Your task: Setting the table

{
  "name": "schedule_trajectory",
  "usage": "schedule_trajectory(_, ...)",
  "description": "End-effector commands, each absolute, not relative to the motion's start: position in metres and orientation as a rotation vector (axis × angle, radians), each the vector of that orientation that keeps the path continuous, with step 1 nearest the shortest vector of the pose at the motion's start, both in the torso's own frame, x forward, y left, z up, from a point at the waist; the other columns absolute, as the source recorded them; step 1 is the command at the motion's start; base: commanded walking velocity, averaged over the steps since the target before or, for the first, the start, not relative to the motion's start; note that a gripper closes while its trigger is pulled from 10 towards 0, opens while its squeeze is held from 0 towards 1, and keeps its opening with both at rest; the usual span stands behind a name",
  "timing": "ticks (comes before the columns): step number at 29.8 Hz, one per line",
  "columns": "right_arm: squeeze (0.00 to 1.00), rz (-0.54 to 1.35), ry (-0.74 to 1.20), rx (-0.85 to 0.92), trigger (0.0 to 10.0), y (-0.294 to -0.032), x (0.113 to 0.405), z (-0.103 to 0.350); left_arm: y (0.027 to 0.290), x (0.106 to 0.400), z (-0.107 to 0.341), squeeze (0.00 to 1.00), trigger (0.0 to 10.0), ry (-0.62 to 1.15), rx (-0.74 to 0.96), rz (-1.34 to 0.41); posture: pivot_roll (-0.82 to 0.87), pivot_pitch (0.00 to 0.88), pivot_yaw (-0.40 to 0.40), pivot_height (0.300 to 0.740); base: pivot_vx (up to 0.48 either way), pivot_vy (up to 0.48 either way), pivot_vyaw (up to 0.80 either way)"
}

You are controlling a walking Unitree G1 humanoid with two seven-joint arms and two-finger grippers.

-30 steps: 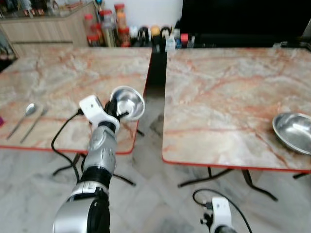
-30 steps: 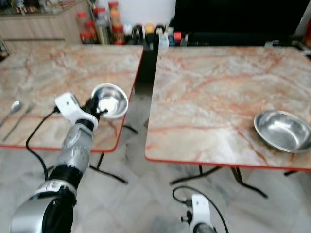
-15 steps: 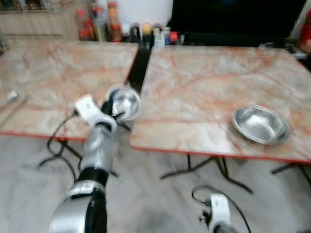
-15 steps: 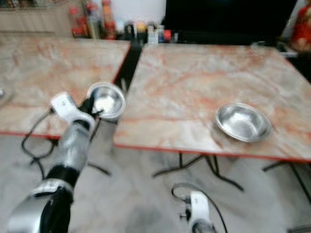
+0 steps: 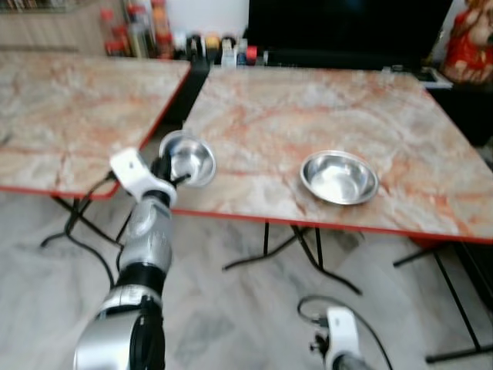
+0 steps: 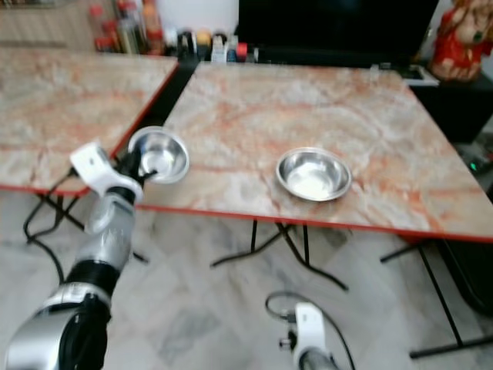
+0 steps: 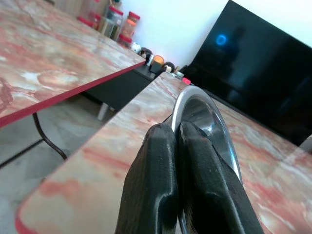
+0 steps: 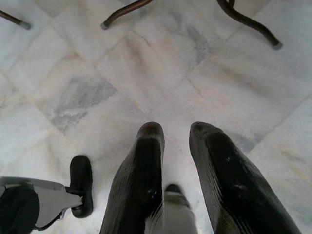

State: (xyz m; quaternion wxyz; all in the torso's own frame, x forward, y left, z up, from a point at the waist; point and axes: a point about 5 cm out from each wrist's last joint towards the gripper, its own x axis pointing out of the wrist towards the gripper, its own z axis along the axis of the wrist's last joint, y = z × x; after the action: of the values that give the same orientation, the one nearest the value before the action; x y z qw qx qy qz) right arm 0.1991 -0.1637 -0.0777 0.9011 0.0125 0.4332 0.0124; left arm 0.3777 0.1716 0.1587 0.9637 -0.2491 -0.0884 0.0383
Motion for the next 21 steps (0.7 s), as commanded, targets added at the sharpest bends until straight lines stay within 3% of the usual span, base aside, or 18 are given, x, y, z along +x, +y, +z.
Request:
schedule_trajectory(1,0.00,0.008,0.902,0.016,10.0,-0.172,0.198,-0.078,0.161,0.379,0.167,0.00,10.0,-0.214,-0.511,0.039,-0.01,0.000,0.017,0.740,0.000,-0.398,0.00)
schedule_trajectory(8,0.00,0.017,0.906,0.006,10.0,-0.173,0.197,-0.078,0.156,0.378,0.170,0.00,10.0,-0.225,-0.483,-0.001,-0.01,0.000,0.016,0.740,0.000,-0.359,0.00)
schedule_trajectory(21,0.00,0.013,0.904,0.007,10.0,-0.173,0.198,-0.078,0.166,0.374,0.168,0.00,10.0,-0.229,-0.478,0.028,0.00,0.000,0.004,0.740,0.000,0.000,0.00)
